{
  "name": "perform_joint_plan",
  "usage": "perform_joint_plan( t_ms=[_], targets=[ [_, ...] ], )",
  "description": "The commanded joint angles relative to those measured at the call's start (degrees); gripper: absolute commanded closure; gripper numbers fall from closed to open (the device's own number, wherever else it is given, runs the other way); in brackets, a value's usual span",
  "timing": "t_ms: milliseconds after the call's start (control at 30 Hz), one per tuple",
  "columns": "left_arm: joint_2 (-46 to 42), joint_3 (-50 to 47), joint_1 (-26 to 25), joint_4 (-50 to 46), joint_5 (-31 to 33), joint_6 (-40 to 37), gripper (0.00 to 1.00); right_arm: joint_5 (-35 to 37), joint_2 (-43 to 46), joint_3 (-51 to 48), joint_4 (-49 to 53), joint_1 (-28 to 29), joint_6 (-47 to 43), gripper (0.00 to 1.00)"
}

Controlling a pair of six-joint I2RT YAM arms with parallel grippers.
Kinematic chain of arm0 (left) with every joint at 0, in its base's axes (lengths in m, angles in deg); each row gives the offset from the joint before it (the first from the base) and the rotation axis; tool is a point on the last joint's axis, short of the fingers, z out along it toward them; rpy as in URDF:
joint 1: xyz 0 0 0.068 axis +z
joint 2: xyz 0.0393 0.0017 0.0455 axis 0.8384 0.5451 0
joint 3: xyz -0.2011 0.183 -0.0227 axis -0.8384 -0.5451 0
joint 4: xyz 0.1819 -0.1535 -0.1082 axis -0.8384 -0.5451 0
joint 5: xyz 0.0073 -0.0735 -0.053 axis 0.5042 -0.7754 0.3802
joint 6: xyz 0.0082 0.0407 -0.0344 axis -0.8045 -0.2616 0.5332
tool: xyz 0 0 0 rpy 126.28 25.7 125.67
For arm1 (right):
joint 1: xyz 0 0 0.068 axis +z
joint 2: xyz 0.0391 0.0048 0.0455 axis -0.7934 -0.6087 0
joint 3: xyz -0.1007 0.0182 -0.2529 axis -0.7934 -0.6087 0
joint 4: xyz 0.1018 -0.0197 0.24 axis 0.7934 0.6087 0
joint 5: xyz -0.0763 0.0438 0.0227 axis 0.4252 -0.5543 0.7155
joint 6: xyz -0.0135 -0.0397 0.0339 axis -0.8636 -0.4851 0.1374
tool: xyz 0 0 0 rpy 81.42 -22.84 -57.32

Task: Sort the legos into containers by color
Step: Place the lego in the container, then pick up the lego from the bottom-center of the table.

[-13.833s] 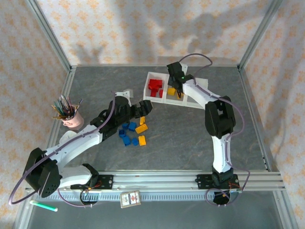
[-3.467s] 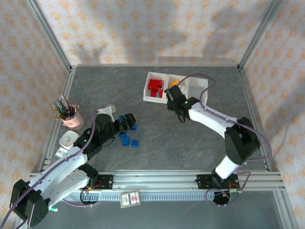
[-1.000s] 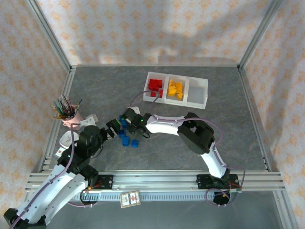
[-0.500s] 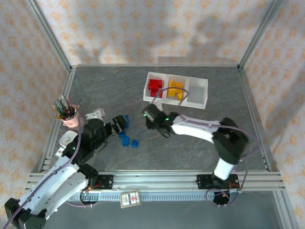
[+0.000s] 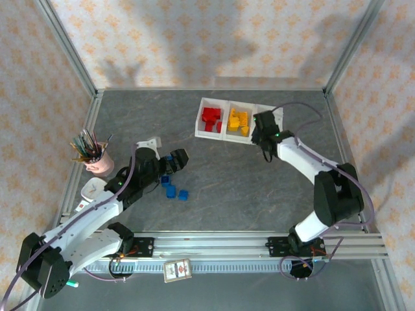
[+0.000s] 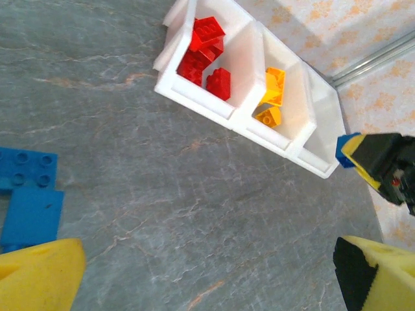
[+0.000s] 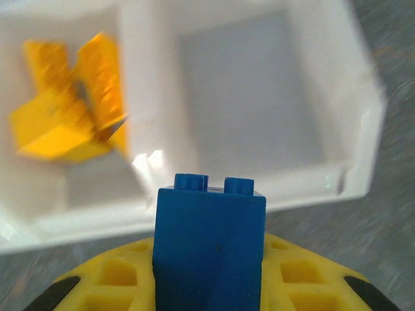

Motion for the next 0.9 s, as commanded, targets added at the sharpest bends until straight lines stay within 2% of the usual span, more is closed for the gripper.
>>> perform_joint_plan(
  t_ms=[0, 200, 267, 500, 700, 867],
  targets=[
    [2.76, 2.54, -0.35, 6.24, -1.76, -1.43, 0.01, 2.17, -4.69, 5.55, -0.57, -3.42, -3.72, 0.72],
    [7.13, 4.06, -0.36, 9.21, -1.41, -1.92, 0.01, 0.23, -15.39, 14.97, -1.27, -7.54, -6.75, 0.69],
    [8.08, 4.58, -0.35, 9.53, -1.57, -1.96, 0.01, -0.20, -18.23, 18.17, -0.08, -7.77, -7.64, 0.61],
    [7.48, 4.27, -0.34, 9.09, -1.11, -1.92, 0.01, -0.52, -13.77, 16.86, 0.35, -6.21, -8.41, 0.47],
    [2.75, 2.67, -0.36, 5.05, 0.00, -1.61, 0.01, -0.43, -5.00, 9.34, 1.82, 0.54, -5.42, 0.43],
    [-4.90, 0.03, -0.26, -2.04, 3.05, -1.35, 0.01, -1.40, 1.00, 2.74, 2.76, 10.01, -1.79, 0.39]
  ],
)
